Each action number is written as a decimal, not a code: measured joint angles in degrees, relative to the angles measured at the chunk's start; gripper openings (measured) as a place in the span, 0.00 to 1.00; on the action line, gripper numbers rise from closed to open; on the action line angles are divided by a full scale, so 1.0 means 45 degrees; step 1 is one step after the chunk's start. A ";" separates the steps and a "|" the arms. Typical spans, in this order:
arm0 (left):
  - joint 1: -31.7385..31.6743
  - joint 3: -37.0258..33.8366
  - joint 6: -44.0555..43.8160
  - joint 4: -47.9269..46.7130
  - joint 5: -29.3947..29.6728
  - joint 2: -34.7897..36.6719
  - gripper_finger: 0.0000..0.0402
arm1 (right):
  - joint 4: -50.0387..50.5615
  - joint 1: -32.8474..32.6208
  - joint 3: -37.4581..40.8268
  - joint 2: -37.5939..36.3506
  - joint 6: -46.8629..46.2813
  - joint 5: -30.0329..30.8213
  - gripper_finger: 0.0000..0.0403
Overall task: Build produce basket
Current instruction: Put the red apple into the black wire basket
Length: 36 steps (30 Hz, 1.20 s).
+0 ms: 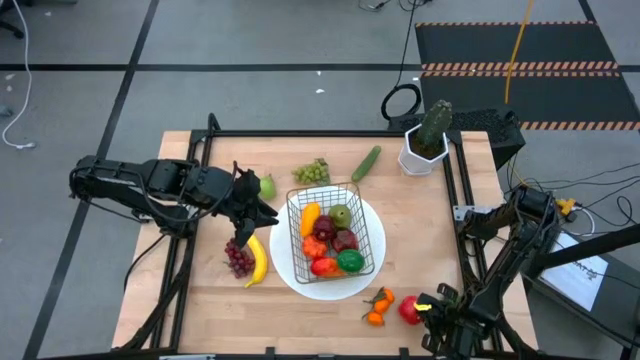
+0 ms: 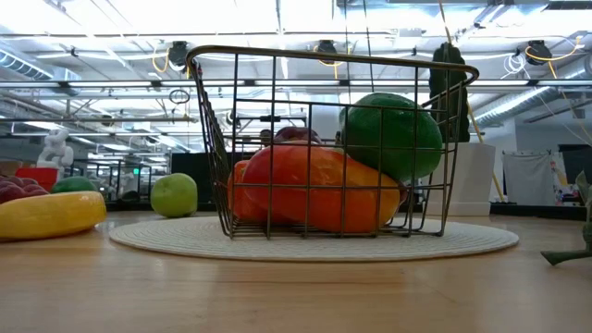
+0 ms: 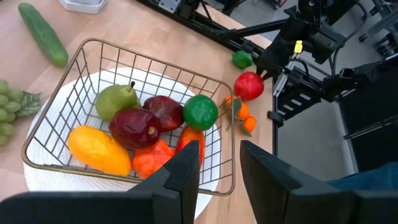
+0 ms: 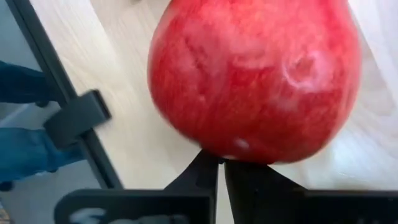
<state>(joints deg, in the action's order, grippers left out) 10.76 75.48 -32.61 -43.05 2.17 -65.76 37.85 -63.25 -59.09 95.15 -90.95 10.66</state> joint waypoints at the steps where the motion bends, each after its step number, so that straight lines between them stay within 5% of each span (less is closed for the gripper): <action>1: 0.0000 0.0000 0.0079 0.0000 0.0000 0.0000 0.29 | 0.0008 0.0061 0.0000 -0.0060 -0.0111 -0.0001 0.03; 12: 0.0005 0.0000 0.0692 -0.0005 0.0000 0.0000 0.29 | 0.0323 0.0779 0.0000 -0.1294 -0.0199 0.0119 0.01; 27: 0.0005 0.0000 0.0810 -0.0005 -0.0005 0.0000 0.29 | -0.0055 0.2690 0.0000 -0.5071 -0.1755 0.1084 0.00; 36: 0.0005 0.0000 0.1411 -0.0005 -0.0005 0.0000 0.29 | -0.2685 0.4507 -0.0019 -0.6470 0.0523 0.3278 0.00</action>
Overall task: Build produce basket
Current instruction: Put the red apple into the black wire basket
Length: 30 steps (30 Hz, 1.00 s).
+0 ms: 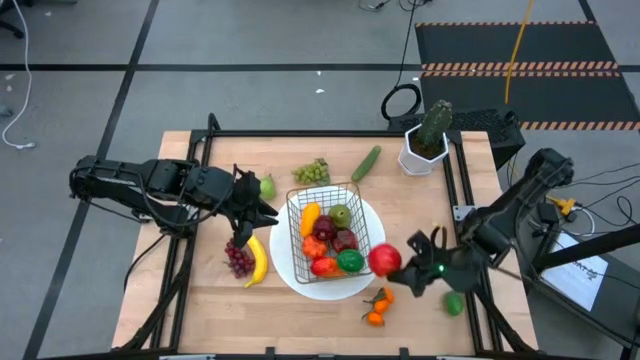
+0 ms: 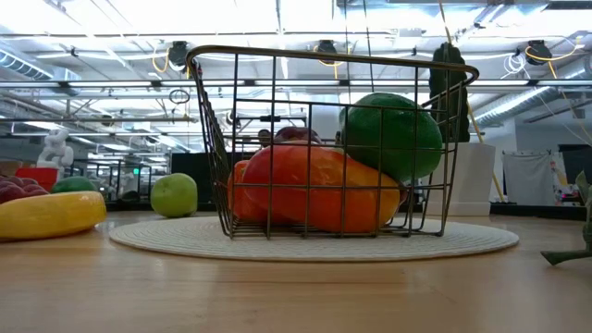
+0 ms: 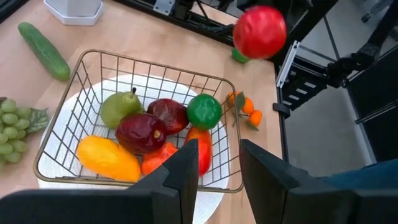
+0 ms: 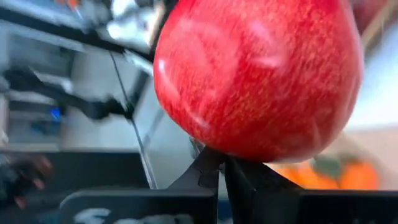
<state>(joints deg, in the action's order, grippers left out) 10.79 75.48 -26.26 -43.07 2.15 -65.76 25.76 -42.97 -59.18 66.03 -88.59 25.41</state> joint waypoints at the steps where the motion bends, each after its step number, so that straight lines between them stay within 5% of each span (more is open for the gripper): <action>1: 0.0000 0.0000 0.0065 0.0000 0.0000 0.0000 0.29 | -0.0252 0.0219 0.0000 -0.0051 0.0206 0.0271 0.00; 12: 0.0000 0.0000 -0.0025 0.0005 0.0566 0.0000 0.29 | -0.3389 0.2885 0.0000 -0.0202 0.4365 0.0618 0.00; 23: -0.0024 0.0000 -0.0086 0.0008 0.1897 0.0000 0.29 | -0.3575 0.5688 0.0000 -0.1368 0.8996 -0.1707 0.01; 30: -0.0340 0.0000 0.0063 0.0176 0.2336 0.0000 0.29 | -0.3576 0.7060 0.0000 -0.2625 1.2284 -0.2041 0.01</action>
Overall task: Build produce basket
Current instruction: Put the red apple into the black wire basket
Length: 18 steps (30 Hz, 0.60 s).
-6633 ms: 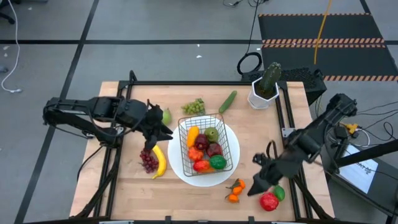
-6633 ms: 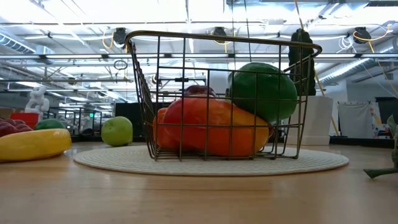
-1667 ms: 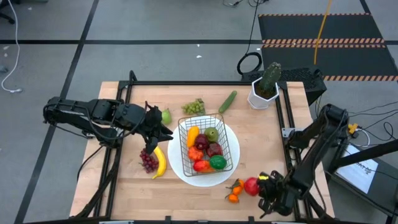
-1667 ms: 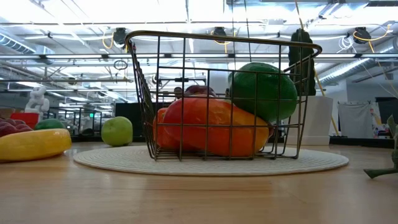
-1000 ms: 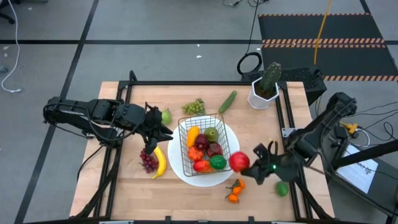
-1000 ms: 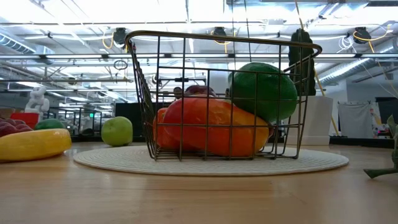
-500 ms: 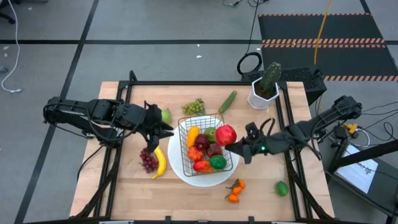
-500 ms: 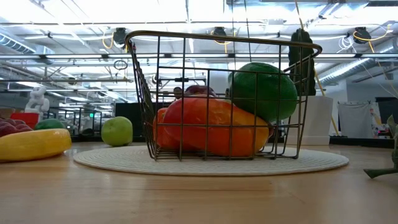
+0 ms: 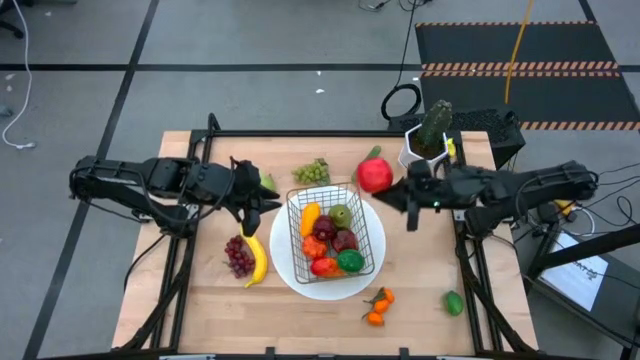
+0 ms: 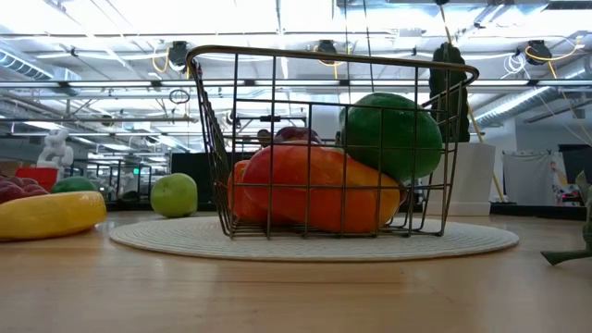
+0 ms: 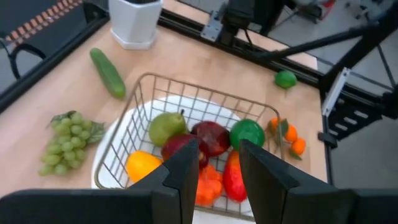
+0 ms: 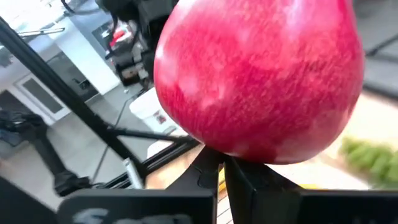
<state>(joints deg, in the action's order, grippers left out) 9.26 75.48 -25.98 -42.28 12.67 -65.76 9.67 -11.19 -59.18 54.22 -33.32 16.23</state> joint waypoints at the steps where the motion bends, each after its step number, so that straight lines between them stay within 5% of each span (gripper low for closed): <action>1: -0.0042 0.0000 0.0000 0.0164 0.0033 0.0000 0.29 | -0.0002 0.0136 0.0000 -0.0200 0.0386 -0.0006 0.01; 18: -0.0495 0.0000 -0.0531 0.2464 0.0335 0.0000 0.29 | 0.0667 0.1417 0.0000 -0.2566 0.5741 -0.2059 0.01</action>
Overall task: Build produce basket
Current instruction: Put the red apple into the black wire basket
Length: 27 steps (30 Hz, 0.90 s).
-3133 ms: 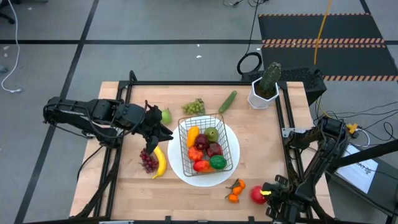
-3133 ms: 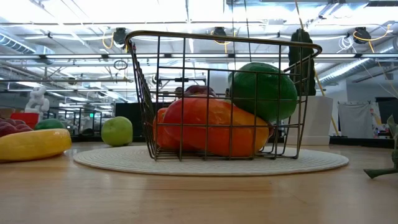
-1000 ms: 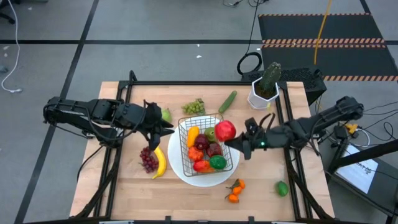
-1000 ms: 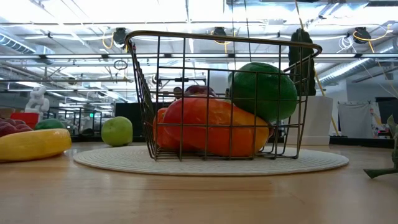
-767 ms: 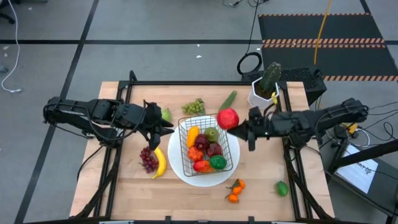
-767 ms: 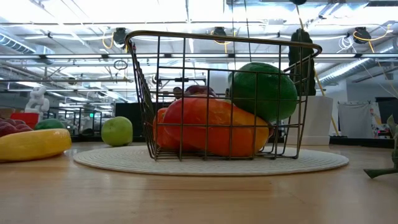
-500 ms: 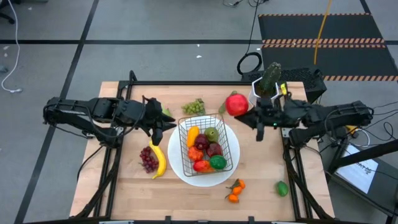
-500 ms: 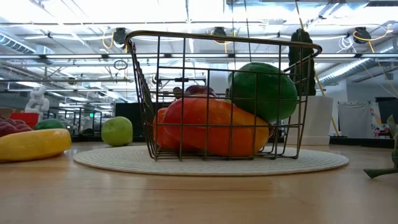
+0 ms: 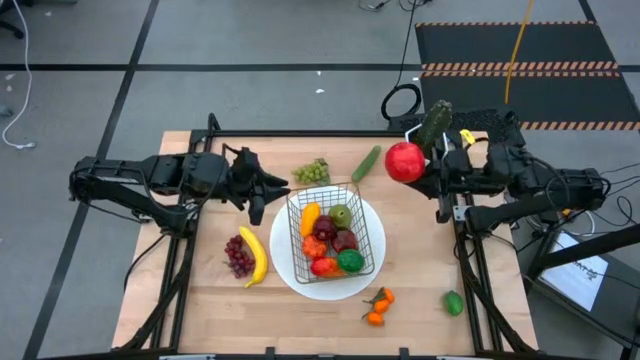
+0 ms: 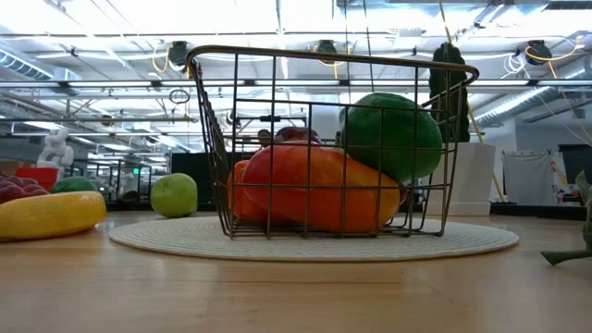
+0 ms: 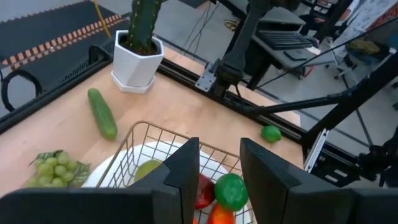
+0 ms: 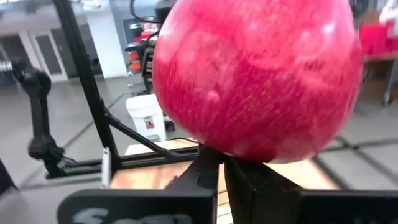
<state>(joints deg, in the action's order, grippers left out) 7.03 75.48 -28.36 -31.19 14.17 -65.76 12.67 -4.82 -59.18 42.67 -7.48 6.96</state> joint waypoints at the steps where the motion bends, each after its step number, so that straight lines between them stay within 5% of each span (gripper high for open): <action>1: 0.0000 0.0000 -0.0106 -0.0029 0.0001 0.0000 0.29 | -0.0018 0.0000 0.0000 -0.0078 0.0385 0.0014 0.01; 14: -0.0039 0.0010 -0.0484 -0.0014 0.0773 -0.0324 0.29 | -0.0254 -0.0005 0.0000 -0.0442 0.2156 0.0058 0.01; 27: -0.0044 0.0010 -0.0431 0.0003 0.0850 -0.0344 0.29 | -0.0757 -0.0005 0.0000 -0.0419 -0.0983 0.0073 0.01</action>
<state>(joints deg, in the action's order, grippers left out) 6.83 75.53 -30.30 -31.18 18.00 -67.30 9.27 -4.84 -59.18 40.79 -11.91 7.29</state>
